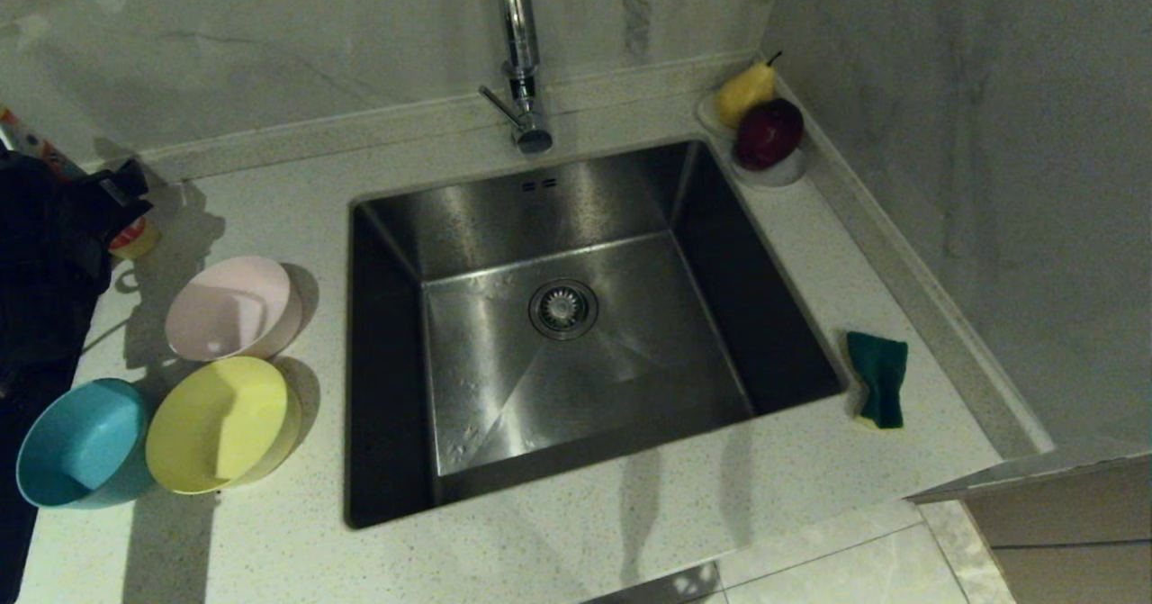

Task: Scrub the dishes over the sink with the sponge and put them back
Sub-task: Grab the dish soap

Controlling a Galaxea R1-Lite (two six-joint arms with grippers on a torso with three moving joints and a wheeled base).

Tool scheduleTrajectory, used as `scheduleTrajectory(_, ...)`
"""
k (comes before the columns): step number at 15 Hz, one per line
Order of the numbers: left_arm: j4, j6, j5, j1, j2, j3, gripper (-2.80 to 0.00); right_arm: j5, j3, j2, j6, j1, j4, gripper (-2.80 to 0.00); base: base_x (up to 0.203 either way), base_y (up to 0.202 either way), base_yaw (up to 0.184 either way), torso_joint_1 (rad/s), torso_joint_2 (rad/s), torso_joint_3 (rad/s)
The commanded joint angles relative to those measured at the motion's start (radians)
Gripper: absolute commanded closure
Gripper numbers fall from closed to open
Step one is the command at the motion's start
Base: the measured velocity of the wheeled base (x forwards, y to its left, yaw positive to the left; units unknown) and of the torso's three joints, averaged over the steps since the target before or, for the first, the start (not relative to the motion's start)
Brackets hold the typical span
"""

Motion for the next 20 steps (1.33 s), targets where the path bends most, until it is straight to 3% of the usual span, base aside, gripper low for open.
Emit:
scheduleTrajectory(1, -0.011, 0.002, 0.008, -0.001, 0.029, -0.013, -2.80, 0.000, -0.001, 0.000, 0.000, 0.000, -0.001, 0.00, 0.000, 0.000, 0.000, 0.000, 0.00, 0.000)
scheduleTrajectory(10, -0.011, 0.001, 0.009, -0.003, 0.031, -0.020, -2.80, 0.000, 0.000, 0.000, 0.000, 0.000, 0.000, 0.00, 0.000, 0.000, 0.000, 0.000, 0.00, 0.000)
scheduleTrajectory(11, -0.013, 0.003, 0.013, -0.003, 0.032, -0.015, 0.00, 0.000, 0.000, 0.000, 0.000, 0.000, 0.000, 0.00, 0.000, 0.000, 0.000, 0.000, 0.00, 0.000)
scheduleTrajectory(20, -0.008, -0.007, 0.023, -0.006, 0.047, -0.023, 0.00, 0.000, 0.000, 0.000, 0.000, 0.000, -0.001, 0.00, 0.000, 0.000, 0.000, 0.000, 0.00, 0.000)
